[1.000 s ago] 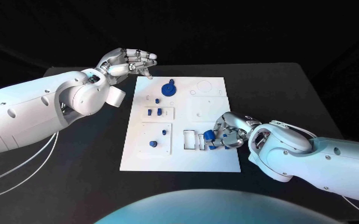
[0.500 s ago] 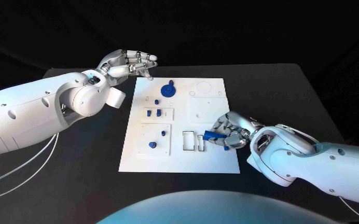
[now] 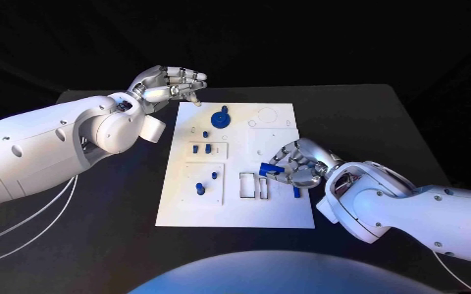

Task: Assemble the parts on the task board

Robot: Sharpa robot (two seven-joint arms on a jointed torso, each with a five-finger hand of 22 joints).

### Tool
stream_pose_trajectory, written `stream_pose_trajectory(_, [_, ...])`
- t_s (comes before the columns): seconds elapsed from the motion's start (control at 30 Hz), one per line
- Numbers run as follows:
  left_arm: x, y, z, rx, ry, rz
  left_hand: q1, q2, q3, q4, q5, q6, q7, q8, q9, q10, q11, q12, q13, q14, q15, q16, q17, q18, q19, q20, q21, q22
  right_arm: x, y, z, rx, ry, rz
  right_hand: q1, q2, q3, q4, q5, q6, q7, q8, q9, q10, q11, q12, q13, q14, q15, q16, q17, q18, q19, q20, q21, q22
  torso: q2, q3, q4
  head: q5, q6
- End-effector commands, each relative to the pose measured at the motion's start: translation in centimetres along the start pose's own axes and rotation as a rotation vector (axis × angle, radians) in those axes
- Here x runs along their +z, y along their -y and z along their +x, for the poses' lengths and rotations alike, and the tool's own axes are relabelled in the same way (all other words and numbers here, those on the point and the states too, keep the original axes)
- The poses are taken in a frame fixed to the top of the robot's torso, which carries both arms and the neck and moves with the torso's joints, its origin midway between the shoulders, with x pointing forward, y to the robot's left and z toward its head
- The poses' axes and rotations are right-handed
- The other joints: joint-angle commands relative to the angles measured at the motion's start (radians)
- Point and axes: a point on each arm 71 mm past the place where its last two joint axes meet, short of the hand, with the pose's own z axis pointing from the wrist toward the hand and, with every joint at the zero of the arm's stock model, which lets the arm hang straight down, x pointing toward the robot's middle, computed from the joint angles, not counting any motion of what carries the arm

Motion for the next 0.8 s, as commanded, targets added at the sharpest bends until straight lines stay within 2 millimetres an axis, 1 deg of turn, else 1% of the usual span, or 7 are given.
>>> stream_pose_trajectory(0.03, [0.1,0.1,0.2,-0.004,-0.013,0.011,-0.002,0.008,-0.007,-0.001,-0.002,-0.005,0.039,0.006,0.001,-0.007,0.001,0.003,0.001,-0.006,-0.002,0.006,0.001,0.013,0.007,0.000,-0.004,-0.002,0.2,-0.3,0.4,0.041,-0.017,0.000,-0.016,-0.002,0.010,0.000,0.000,0.052,-0.046,0.022,0.350,0.025,-0.006,0.004,0.131,0.097,-0.009,0.005,0.218,-0.006,0.001,-0.005,0.005,0.111,0.001,0.0000,0.0005,0.000,0.000])
stream_pose_trajectory(0.17, [0.1,0.1,0.2,-0.004,-0.012,0.011,-0.002,0.008,-0.007,-0.001,-0.002,-0.005,0.039,0.006,0.001,-0.007,0.001,0.003,0.001,-0.006,-0.002,0.006,0.001,0.013,0.007,0.000,-0.004,-0.002,0.4,-0.3,0.6,0.037,-0.033,0.010,-0.021,-0.005,0.014,0.001,0.000,0.052,-0.046,0.023,0.350,0.025,-0.006,0.003,0.131,0.096,-0.008,0.005,0.217,-0.006,0.001,-0.005,0.003,0.110,0.002,-0.0003,0.0007,0.001,-0.001])
stream_pose_trajectory(0.27, [0.0,0.1,0.2,-0.003,-0.010,0.011,-0.002,0.008,-0.007,-0.001,-0.002,-0.005,0.039,0.006,0.001,-0.007,0.001,0.003,0.001,-0.006,-0.002,0.006,0.001,0.013,0.007,0.000,-0.004,-0.002,0.5,-0.4,0.7,0.035,-0.035,0.008,-0.021,-0.005,0.014,0.001,0.000,0.052,-0.046,0.023,0.350,0.025,-0.006,0.003,0.131,0.096,-0.008,0.005,0.217,-0.006,0.001,-0.005,0.003,0.110,0.001,0.0003,-0.0006,0.004,-0.002])
stream_pose_trajectory(0.53, [0.1,0.1,0.2,-0.004,-0.012,0.011,-0.002,0.008,-0.007,-0.001,-0.002,-0.005,0.039,0.006,0.001,-0.007,0.001,0.003,0.001,-0.006,-0.002,0.006,0.001,0.013,0.007,0.000,-0.004,-0.002,1.0,-1.3,1.5,0.029,-0.050,-0.017,-0.024,-0.008,0.017,0.000,0.000,0.051,-0.045,0.023,0.351,0.024,-0.006,0.001,0.129,0.096,-0.008,0.005,0.216,-0.006,0.000,-0.005,0.002,0.110,0.001,0.0013,-0.0011,0.006,-0.003])
stream_pose_trajectory(0.8, [0.1,0.1,0.2,-0.004,-0.014,0.010,-0.002,0.008,-0.007,-0.001,-0.002,-0.005,0.039,0.006,0.001,-0.007,0.001,0.003,0.001,-0.006,-0.002,0.006,0.001,0.013,0.007,0.000,-0.004,-0.002,2.2,-1.8,2.6,0.006,-0.071,-0.037,-0.026,-0.010,0.020,-0.001,0.000,0.050,-0.045,0.023,0.351,0.023,-0.006,0.000,0.128,0.097,-0.008,0.005,0.217,-0.006,0.000,-0.005,0.002,0.110,0.003,0.0012,0.0009,0.005,-0.003])
